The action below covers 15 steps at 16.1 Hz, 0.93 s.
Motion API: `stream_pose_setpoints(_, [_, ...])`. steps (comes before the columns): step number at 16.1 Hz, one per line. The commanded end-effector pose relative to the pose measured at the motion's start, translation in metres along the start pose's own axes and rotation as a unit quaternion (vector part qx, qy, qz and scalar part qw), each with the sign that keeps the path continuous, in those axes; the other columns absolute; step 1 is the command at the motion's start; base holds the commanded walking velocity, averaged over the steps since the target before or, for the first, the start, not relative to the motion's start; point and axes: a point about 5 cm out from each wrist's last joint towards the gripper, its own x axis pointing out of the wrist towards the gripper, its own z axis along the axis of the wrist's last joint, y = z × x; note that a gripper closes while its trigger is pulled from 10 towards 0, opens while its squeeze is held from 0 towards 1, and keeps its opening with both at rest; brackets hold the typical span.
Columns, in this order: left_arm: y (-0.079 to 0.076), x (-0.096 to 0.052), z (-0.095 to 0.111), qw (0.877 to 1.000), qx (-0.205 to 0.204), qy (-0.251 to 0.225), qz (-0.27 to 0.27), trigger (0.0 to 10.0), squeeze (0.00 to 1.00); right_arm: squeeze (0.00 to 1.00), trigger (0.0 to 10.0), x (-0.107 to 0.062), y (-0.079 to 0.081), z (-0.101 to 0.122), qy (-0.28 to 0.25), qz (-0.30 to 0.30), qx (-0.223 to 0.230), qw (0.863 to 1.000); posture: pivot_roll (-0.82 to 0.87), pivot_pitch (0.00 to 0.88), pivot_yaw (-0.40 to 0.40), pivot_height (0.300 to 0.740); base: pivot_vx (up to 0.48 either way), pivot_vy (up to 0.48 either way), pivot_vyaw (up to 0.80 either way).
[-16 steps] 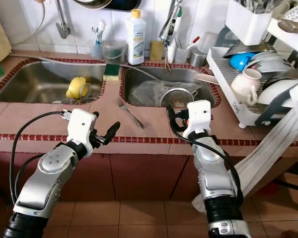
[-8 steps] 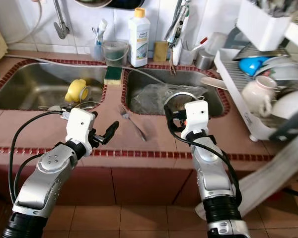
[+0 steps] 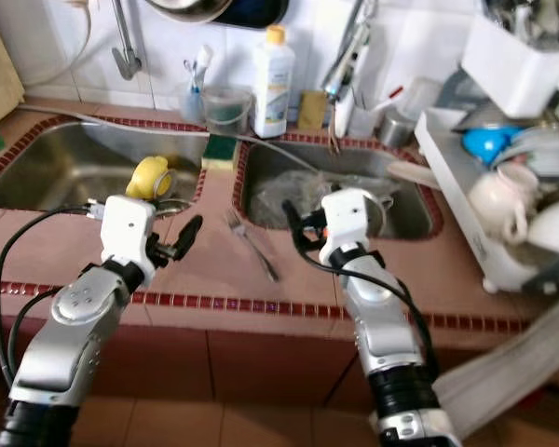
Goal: Kitchen organization
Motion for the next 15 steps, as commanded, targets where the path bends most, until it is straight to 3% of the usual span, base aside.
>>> stream_pose_setpoints(1, [-0.01, 0.003, 0.006, 1.0, 0.002, -0.012, -0.023, 10.0, 0.0, 0.0, 10.0, -0.007, -0.012, -0.005, 0.01, -0.021, -0.002, 1.0, 0.02, 0.0, -0.059, 0.74, 0.0, 0.0, 0.0])
stream_pose_setpoints(6, [-0.014, 0.003, 0.005, 0.999, -0.003, -0.003, -0.035, 10.0, 0.0, 0.0, 10.0, -0.008, -0.016, -0.007, 0.013, -0.016, -0.007, 1.0, 0.01, 0.0, -0.055, 0.74, 0.0, 0.0, 0.0])
stream_pose_setpoints(8, [-0.015, 0.003, 0.003, 0.999, -0.008, 0.016, -0.041, 10.0, 0.0, 0.0, 10.0, -0.006, -0.025, -0.005, 0.017, -0.007, -0.025, 1.0, 0.01, 0.012, -0.052, 0.74, 0.0, 0.0, 0.0])
stream_pose_setpoints(12, [-0.016, 0.0, 0.005, 0.998, -0.006, 0.023, -0.051, 10.0, 0.0, 0.0, 10.0, 0.006, -0.04, -0.001, 0.03, 0.007, -0.045, 0.999, 0.01, 0.037, -0.061, 0.74, 0.0, 0.0, 0.0])
stream_pose_setpoints(15, [-0.017, -0.004, 0.006, 0.998, -0.016, 0.035, -0.048, 10.0, 0.0, 0.0, 10.0, 0.018, -0.038, 0.004, 0.036, 0.053, -0.035, 0.997, 0.02, 0.055, -0.071, 0.74, 0.0, 0.0, 0.0])
